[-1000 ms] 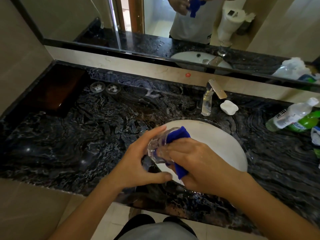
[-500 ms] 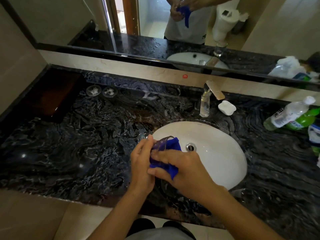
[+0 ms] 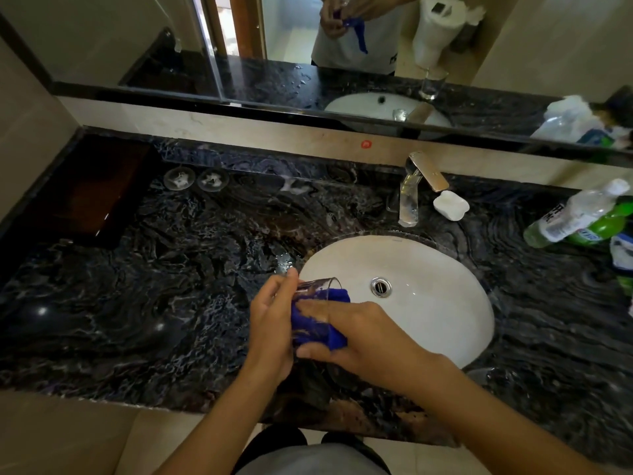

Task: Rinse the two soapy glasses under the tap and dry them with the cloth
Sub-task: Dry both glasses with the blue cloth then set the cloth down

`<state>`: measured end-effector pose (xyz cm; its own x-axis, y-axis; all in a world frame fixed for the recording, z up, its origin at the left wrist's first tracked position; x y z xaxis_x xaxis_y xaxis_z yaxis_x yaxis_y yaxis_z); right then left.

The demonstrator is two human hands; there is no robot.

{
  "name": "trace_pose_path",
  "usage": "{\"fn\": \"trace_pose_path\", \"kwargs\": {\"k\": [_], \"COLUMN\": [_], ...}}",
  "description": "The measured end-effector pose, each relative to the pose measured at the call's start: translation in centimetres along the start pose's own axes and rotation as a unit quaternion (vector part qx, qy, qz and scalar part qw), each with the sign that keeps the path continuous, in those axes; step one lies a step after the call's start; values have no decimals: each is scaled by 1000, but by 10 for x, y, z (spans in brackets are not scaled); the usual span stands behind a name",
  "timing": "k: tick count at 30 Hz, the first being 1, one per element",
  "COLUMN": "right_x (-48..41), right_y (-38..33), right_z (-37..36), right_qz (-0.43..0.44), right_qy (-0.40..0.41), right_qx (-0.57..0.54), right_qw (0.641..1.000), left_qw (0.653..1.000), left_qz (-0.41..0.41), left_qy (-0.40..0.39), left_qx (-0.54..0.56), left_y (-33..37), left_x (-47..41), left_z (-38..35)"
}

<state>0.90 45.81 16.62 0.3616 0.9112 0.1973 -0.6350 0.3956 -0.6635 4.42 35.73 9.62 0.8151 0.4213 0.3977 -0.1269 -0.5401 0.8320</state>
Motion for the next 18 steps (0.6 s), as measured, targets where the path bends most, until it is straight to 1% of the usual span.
{"fn": "trace_pose_path", "kwargs": {"k": [2, 3, 4, 5, 6, 7, 8, 9, 10, 11, 12, 13, 14, 15, 16, 17, 18], "right_x": [-4, -3, -2, -2, -1, 0, 0, 1, 0, -1, -3, -5, -6, -6, -7, -11, -15], "right_y": [0, 3, 6, 11, 16, 21, 23, 24, 25, 24, 23, 20, 17, 14, 5, -3, -10], "right_z": [4, 5, 4, -1, -8, -17, -26, -32, -35, -34, -29, -20, -8, 5, 14, 14, 9], "right_qz": [-18, -35, -56, -80, -105, -135, -163, -185, -196, -192, -180, -160, -136, -104, -63, -14, 21], "right_qy": [42, 67, 92, 113, 130, 141, 146, 146, 143, 142, 145, 153, 168, 186, 193, 185, 166], "right_qx": [-74, -135, -217, -320, -432, -534, -609, -653, -669, -665, -638, -587, -498, -366, -214, -87, -14], "right_qw": [996, 988, 970, 937, 886, 823, 762, 720, 702, 707, 735, 779, 840, 906, 955, 979, 986], "left_qw": [998, 993, 982, 965, 945, 922, 900, 881, 869, 865, 868, 881, 905, 937, 965, 976, 975], "left_qz": [-58, -99, -146, -196, -241, -284, -322, -350, -366, -370, -361, -333, -274, -181, -61, 52, 126], "left_qy": [9, 7, -1, -12, -29, -50, -74, -97, -117, -131, -141, -149, -155, -158, -160, -158, -154], "left_qx": [-30, -69, -119, -173, -220, -258, -285, -303, -311, -313, -310, -303, -286, -255, -199, -139, -95], "left_y": [9, 16, 25, 35, 41, 47, 52, 56, 58, 59, 59, 58, 54, 45, 30, 14, 3], "left_x": [0, 0, 2, 4, 4, 5, 6, 7, 6, 5, 2, -4, -11, -21, -28, -31, -30], "left_z": [6, 8, 9, 9, 8, 7, 4, 2, 0, -1, -1, -1, 0, 1, 4, 7, 10]}}
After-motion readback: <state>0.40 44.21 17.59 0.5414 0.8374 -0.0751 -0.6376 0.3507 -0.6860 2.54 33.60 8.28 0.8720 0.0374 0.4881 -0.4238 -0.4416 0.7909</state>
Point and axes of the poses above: each hand's wrist, its own x-axis away from the middle knuckle, its own z-axis out of the back of the hand, y = z × x, the point moved 10 cm from there along -x, towards the middle knuckle, and after that the axes turned 10 degrees about -y, right-handed, at the moved point
